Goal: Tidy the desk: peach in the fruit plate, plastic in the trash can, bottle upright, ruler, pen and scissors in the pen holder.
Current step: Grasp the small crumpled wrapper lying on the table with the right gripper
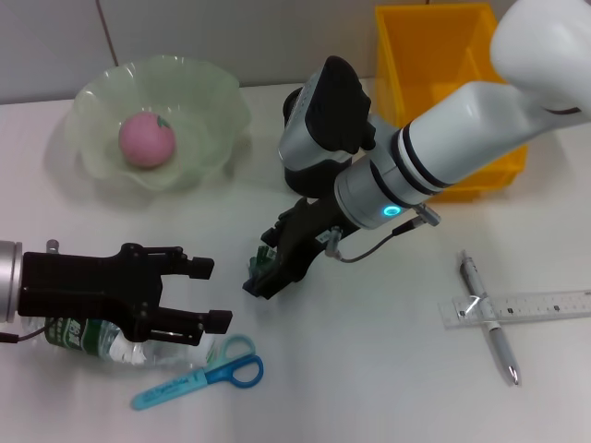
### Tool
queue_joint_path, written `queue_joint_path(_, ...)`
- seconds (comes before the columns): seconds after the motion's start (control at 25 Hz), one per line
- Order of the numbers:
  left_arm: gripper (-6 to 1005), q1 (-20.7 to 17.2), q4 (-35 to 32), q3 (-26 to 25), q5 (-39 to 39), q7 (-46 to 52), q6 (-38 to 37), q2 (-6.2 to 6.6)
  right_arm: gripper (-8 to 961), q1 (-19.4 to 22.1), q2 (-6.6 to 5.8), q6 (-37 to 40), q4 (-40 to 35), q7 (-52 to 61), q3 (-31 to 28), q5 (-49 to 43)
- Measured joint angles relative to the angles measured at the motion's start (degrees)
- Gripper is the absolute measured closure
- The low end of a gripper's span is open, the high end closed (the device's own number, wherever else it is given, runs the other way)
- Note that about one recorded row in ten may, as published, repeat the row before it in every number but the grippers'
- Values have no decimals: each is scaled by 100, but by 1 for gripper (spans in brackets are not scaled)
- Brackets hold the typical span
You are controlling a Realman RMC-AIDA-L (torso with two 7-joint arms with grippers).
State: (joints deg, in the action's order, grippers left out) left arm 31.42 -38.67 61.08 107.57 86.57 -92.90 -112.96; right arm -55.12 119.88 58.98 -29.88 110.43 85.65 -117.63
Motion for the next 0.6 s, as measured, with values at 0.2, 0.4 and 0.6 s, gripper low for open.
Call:
queue_joint_path(0.2, 155, 5, 0, 0, 0, 0, 1, -3, 138, 4, 0, -10, 27, -63, 9, 65)
queue_joint_path(0.4, 155, 13, 0, 0, 2, 0, 1, -13, 138, 7, 0, -36, 50, -66, 128, 74)
queue_joint_path(0.6, 155, 14, 0, 0, 3, -2, 1, -17, 139, 6, 0, -90, 82, -66, 136, 77)
